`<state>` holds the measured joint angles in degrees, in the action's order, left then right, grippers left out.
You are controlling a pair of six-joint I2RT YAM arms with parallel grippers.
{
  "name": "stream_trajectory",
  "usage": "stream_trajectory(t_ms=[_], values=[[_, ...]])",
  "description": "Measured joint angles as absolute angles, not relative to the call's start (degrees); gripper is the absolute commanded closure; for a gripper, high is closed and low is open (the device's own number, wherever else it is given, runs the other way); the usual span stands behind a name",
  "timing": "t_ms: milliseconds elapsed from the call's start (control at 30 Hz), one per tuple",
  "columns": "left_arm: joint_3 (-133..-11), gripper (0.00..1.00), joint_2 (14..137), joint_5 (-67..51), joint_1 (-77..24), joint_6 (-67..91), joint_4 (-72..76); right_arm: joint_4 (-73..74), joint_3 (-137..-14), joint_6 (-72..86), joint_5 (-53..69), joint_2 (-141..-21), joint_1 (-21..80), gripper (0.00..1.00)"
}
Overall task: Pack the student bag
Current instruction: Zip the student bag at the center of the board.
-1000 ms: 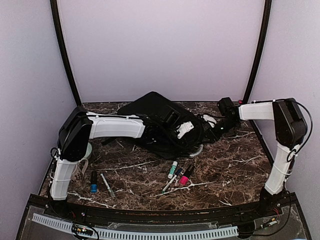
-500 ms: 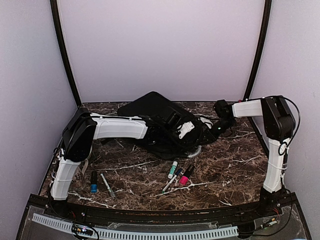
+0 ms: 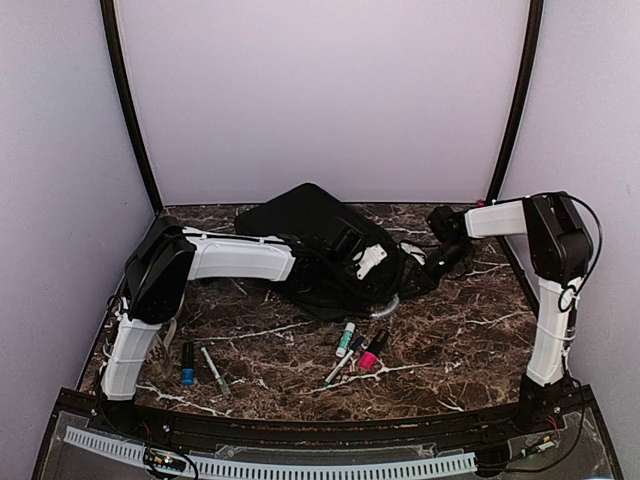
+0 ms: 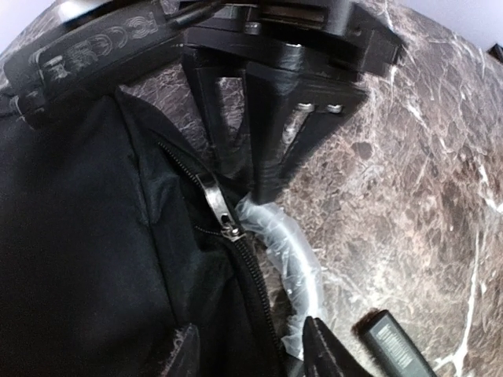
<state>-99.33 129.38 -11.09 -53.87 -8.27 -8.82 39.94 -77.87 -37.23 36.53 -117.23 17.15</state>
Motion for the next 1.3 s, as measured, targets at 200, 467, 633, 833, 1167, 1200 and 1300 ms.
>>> stream_trajectory(t_ms=[200, 467, 633, 833, 1167, 1200, 1300], values=[[-99.4, 0.47, 129.8, -8.9, -53.8, -6.9, -8.8, 40.7, -74.8, -37.6, 36.8, -113.7, 17.1, 0.71], [-102.3, 0.78, 134.2, -5.3, -53.9, -7.7, -10.2, 39.4, -73.6, -35.3, 39.2, -111.4, 16.1, 0.71], [-104.3, 1.0, 135.1, -3.5, -53.9, -8.0, -10.4, 38.3, -72.8, -33.2, 39.2, -109.5, 15.3, 0.71], [-103.6, 1.0, 135.0, -3.3, -54.3, -7.9, -8.1, 37.5, -72.1, -32.4, 38.5, -107.3, 14.4, 0.7], [-73.6, 1.0, 118.5, 5.3, -59.0, -16.0, 17.1, 37.7, -75.4, -29.8, 40.9, -107.0, 14.4, 0.51], [-72.3, 1.0, 117.6, 6.0, -59.4, -16.6, 18.5, 37.7, -76.6, -28.8, 41.8, -107.5, 14.4, 0.49], [-71.2, 1.0, 117.3, 7.2, -59.7, -17.8, 20.9, 37.6, -81.2, -25.5, 45.4, -110.3, 14.5, 0.45]])
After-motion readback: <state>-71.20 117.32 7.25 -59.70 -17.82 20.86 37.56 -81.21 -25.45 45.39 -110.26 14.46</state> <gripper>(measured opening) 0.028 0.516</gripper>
